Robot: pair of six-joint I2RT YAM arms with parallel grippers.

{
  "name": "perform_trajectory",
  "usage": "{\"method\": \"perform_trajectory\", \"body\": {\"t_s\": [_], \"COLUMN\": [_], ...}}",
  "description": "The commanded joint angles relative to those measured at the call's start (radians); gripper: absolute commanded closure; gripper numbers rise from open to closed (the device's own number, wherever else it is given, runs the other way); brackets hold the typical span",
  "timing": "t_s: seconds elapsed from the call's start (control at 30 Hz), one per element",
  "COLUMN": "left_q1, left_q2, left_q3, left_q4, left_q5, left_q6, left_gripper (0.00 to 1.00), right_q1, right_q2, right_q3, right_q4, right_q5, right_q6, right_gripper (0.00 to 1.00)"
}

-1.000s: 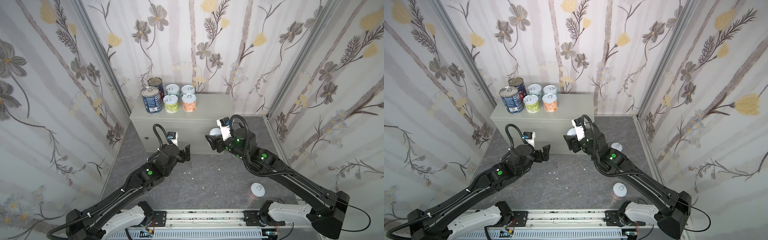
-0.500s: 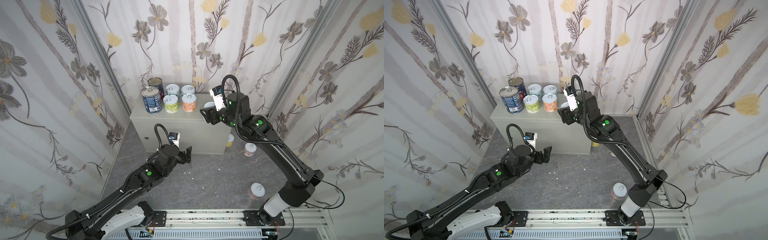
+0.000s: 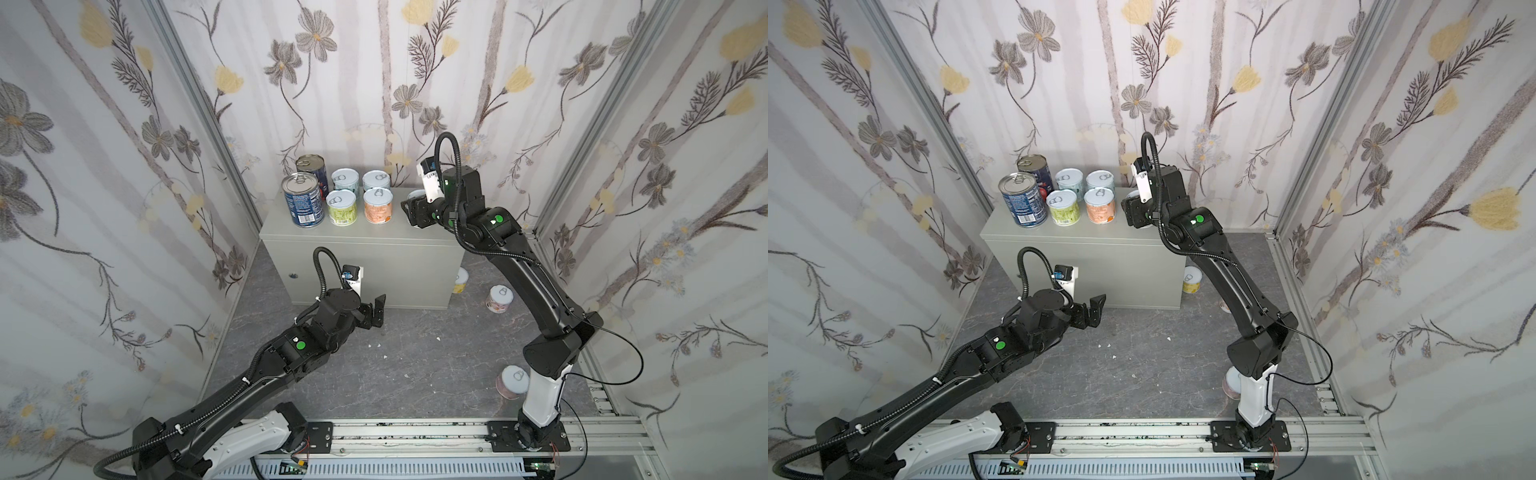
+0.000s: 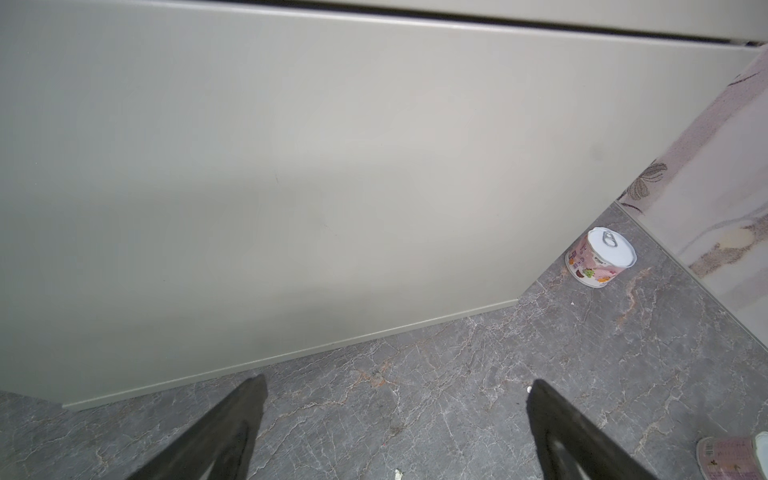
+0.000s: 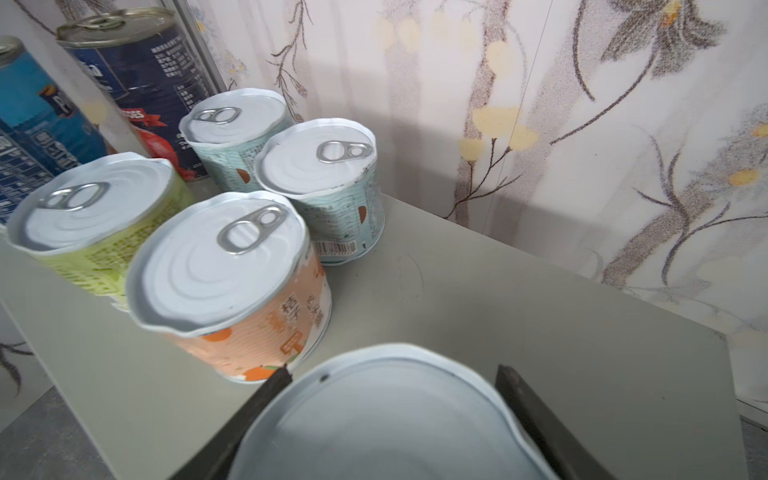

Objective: Place and organize the canned foods onto the counter
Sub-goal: 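Carry the teal can over the cabinet top beside the orange can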

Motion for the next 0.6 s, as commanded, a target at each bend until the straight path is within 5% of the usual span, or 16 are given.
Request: {"method": "perform_trajectory", "body": {"t_s": [0.0,0.57], "left_q1": [0.001,0.001], "left_q2": [0.008,-0.011], "left_q3": [0.004,-0.023], "left_q4": [-0.002,-0.003], "left_q5": [0.007,0.015], "left_q6": [0.001,-0.021], "left_gripper": [0.00,0.00], "right_q1": [-0.016,-0.059], "right_q2": [0.024,0.175], "right_q3": [0.020,0.107], "right_q4": [0.099,0.225], "right_q5": [0.009,-0.026], "right_q6": [0.025,0.053], "right_gripper": [0.46,0.46]}}
